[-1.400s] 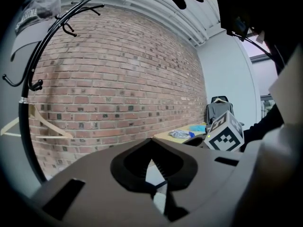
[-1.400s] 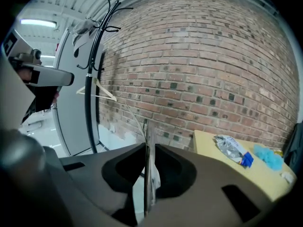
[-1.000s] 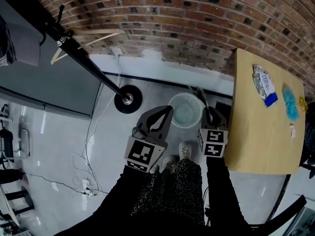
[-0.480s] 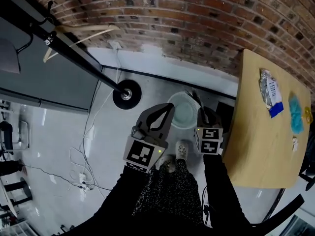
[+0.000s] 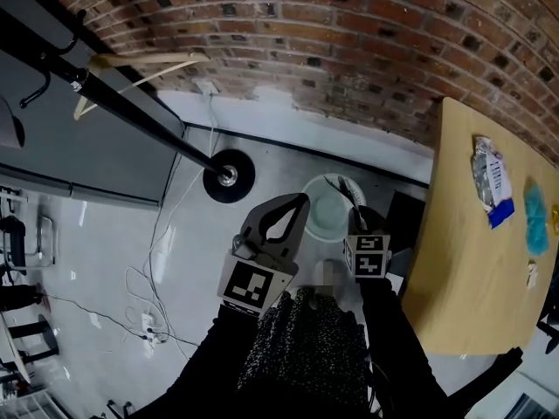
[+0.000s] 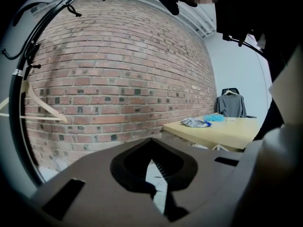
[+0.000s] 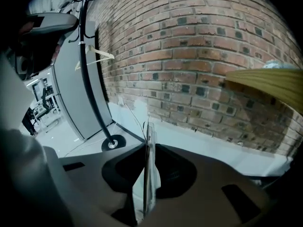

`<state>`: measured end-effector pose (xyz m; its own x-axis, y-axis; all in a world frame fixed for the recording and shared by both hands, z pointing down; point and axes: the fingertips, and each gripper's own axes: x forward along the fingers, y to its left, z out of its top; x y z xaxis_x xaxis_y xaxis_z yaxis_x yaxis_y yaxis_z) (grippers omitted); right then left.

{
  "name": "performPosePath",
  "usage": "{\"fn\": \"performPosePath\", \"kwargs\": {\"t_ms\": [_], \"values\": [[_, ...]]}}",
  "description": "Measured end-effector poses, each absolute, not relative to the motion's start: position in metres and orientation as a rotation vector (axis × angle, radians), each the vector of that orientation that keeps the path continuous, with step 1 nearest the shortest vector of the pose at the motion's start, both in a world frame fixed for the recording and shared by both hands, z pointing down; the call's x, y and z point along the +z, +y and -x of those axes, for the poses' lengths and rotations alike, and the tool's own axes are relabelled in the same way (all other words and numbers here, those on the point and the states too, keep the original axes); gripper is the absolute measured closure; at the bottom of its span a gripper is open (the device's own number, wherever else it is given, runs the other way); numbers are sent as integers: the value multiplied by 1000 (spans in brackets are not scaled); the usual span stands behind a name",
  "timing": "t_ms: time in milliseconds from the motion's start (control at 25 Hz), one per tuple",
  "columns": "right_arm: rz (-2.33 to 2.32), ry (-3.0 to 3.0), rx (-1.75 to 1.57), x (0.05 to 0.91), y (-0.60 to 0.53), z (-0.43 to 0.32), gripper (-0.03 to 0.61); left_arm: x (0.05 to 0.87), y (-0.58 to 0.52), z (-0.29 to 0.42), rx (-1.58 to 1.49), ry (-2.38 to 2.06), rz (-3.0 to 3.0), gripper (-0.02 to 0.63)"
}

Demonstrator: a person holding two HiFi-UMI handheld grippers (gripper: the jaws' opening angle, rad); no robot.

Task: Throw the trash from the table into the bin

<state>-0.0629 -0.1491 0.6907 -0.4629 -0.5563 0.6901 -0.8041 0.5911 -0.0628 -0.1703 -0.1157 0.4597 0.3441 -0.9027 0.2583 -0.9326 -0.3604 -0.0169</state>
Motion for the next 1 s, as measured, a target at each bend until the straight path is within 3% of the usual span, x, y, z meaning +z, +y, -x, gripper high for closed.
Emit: {"fn": "performPosePath", "kwargs": {"t_ms": [520, 1000], "values": [[-889, -2146, 545, 742, -142, 84, 510, 494, -108, 197, 376, -1753, -2345, 607], [-895, -2170, 604, 740, -147, 94, 439, 494, -105, 201, 399, -1764, -2340, 607]]}}
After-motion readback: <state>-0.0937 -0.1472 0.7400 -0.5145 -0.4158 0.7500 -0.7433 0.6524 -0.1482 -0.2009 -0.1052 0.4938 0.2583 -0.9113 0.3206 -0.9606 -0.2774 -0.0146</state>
